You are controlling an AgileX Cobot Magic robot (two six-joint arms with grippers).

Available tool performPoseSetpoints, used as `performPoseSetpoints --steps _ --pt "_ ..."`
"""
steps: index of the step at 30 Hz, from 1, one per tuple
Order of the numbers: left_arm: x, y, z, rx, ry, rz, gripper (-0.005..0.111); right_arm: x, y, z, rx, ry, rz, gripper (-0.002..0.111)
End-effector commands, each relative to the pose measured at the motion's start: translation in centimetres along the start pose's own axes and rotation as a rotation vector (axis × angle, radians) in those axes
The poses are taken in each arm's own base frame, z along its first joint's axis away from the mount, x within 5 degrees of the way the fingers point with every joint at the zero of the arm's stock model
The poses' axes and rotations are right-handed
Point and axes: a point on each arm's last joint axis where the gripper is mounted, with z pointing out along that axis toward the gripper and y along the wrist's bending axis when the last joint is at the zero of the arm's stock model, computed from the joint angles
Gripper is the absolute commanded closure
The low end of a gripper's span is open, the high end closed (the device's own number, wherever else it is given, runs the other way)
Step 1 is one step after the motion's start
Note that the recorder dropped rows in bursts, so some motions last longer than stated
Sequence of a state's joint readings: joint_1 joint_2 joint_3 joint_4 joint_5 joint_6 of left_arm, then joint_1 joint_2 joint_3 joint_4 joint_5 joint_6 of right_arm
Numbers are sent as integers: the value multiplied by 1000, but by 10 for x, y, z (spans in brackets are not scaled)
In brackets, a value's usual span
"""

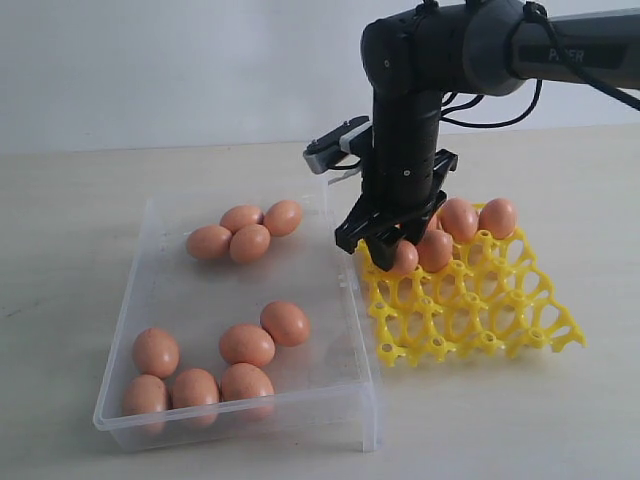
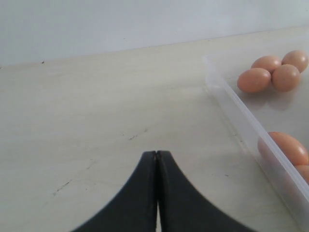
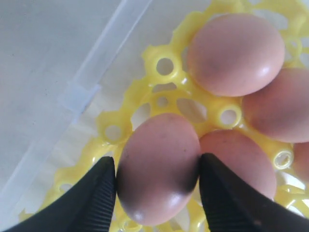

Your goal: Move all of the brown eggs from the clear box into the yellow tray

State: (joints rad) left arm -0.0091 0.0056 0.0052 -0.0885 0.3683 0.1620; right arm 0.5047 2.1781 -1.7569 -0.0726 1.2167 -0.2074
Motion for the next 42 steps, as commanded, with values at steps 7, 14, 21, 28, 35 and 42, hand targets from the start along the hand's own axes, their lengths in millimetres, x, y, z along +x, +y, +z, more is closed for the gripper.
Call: performPoseSetpoints --steps 7,14,21,28,35,42 --pt "-3 0 -1 1 -19 -6 107 0 -3 -2 38 6 -72 84" --pt "-3 0 -1 1 -19 -6 107 -2 -1 -2 43 -8 -75 47" --pt "-3 0 -1 1 -19 -6 107 -5 -7 -13 103 -36 -74 51" --pt "-3 0 -1 1 -19 -6 107 7 -14 -55 194 -168 118 86" --pt "-3 0 -1 1 -19 -6 107 47 -7 -73 252 -478 194 108" --pt "-3 0 -1 1 -19 -6 107 121 14 -81 254 -690 159 108"
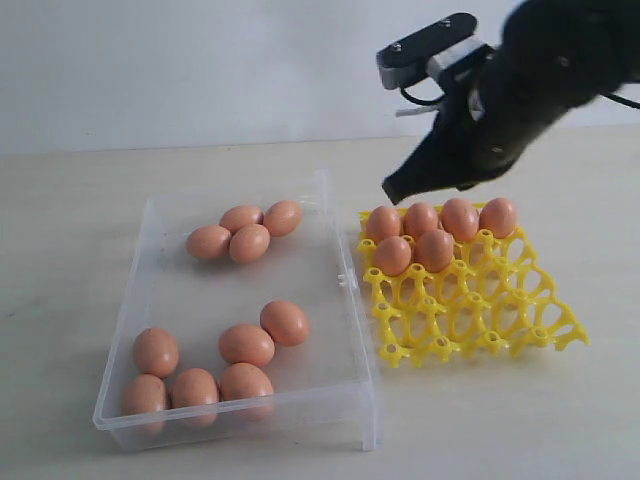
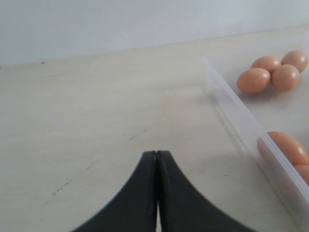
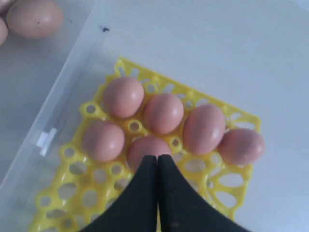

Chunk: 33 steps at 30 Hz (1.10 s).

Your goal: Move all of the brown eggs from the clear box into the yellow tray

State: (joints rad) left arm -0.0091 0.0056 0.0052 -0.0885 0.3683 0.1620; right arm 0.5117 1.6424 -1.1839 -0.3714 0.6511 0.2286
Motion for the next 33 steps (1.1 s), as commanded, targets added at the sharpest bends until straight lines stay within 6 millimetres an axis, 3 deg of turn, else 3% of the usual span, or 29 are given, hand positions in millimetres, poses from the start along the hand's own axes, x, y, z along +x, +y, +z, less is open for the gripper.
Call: performPoseSetpoints --steps 1,4,8,15,18,24,33 --pt "-3 0 -1 1 -19 -6 107 28 1 -25 -25 -240 -72 108" --pt "-3 0 -1 1 -19 -6 107 28 3 -32 -70 -209 15 108" --pt "-3 0 -1 1 -19 -6 107 24 7 -18 -91 33 -79 108" --pt "-3 0 -1 1 -19 -6 107 -16 -23 20 118 326 -45 107" --pt "-3 0 -1 1 -19 -6 107 -32 -28 42 120 370 -23 98" --pt "-3 0 -1 1 -19 -6 107 -51 -40 77 87 401 8 68" --pt "-3 0 -1 1 -19 -6 107 -56 -52 117 51 435 36 64"
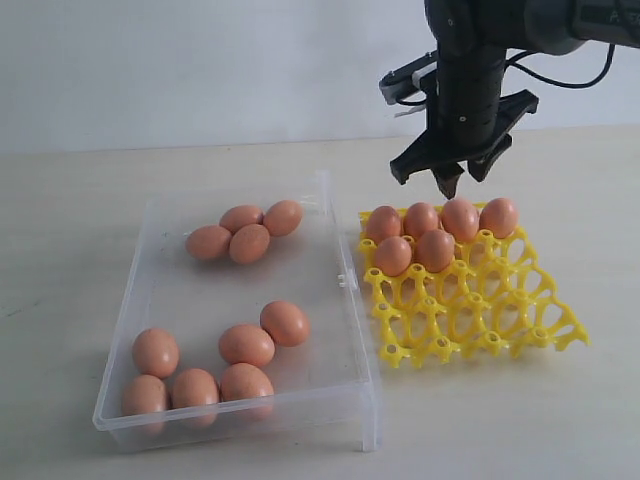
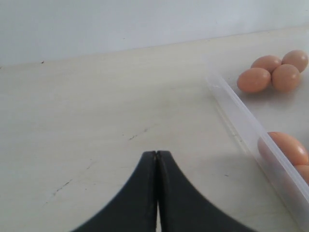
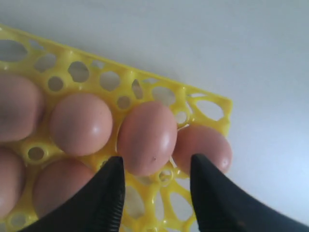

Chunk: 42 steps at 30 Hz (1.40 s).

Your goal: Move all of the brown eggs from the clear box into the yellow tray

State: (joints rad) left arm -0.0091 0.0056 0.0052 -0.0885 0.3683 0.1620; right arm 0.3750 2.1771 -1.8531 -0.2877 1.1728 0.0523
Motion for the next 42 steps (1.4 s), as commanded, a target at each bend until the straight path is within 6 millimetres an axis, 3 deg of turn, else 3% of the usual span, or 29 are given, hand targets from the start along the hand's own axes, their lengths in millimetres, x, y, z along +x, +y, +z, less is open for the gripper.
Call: performPoseSetpoints --steps 1,7,11,21,24,30,34,42 --pt "-3 0 -1 1 -19 -6 107 -7 -3 11 -15 9 -4 64" --pt "-3 0 -1 1 -19 -6 107 -9 -5 31 -39 54 13 64" --pt "-3 0 -1 1 -19 -6 107 -8 -9 35 -45 57 25 49" --pt "-3 0 -1 1 -19 -6 107 -8 -5 51 -86 77 25 54" --pt "-3 0 -1 1 -19 -6 107 -10 -5 52 -84 63 24 66" --pt "-3 0 -1 1 -19 -6 107 -12 -6 48 -83 35 27 108" --pt "-3 0 -1 1 -19 -6 107 -14 -8 44 -82 3 30 108" --pt "-3 0 -1 1 -19 -6 107 -21 -15 14 -88 -129 79 108"
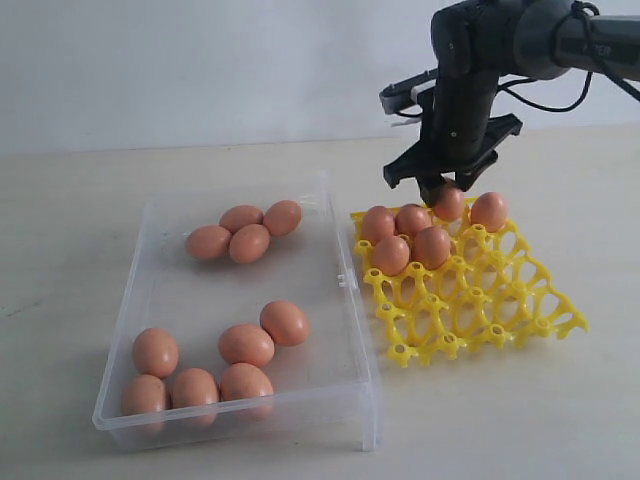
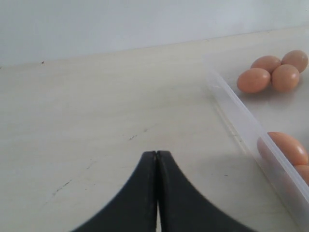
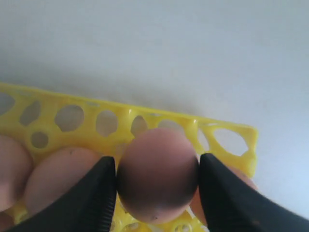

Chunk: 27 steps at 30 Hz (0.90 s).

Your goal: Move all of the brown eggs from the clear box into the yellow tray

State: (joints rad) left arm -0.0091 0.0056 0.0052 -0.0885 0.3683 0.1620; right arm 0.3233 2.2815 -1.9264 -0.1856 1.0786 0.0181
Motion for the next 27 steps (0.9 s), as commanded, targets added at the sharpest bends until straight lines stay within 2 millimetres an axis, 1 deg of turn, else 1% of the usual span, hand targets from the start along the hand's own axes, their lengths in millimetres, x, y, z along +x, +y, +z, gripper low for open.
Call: performPoseSetpoints --steps 1,5,8,12,17,19,21,24,27 --pt "-3 0 -1 1 -19 -6 107 -5 -5 -23 -1 -81 22 108" --pt "-3 0 -1 1 -19 -6 107 0 -4 -19 -4 -89 24 108" --pt "-3 0 -1 1 -19 -6 107 7 0 -20 -10 -141 38 108" --pt "-3 0 -1 1 -19 -6 107 24 3 -21 -22 -262 60 108" --pt "-3 0 -1 1 -19 -6 107 45 3 -28 -8 -454 67 108" --pt "-3 0 -1 1 -19 -6 107 53 3 -27 0 -469 62 108" --pt "-3 0 -1 1 -19 -6 107 60 4 -22 -2 -460 50 108" --pt "-3 0 -1 1 -19 -6 107 65 8 -15 -17 -477 34 108" --pt "-3 0 -1 1 -19 -6 107 68 9 -12 -22 -480 29 108"
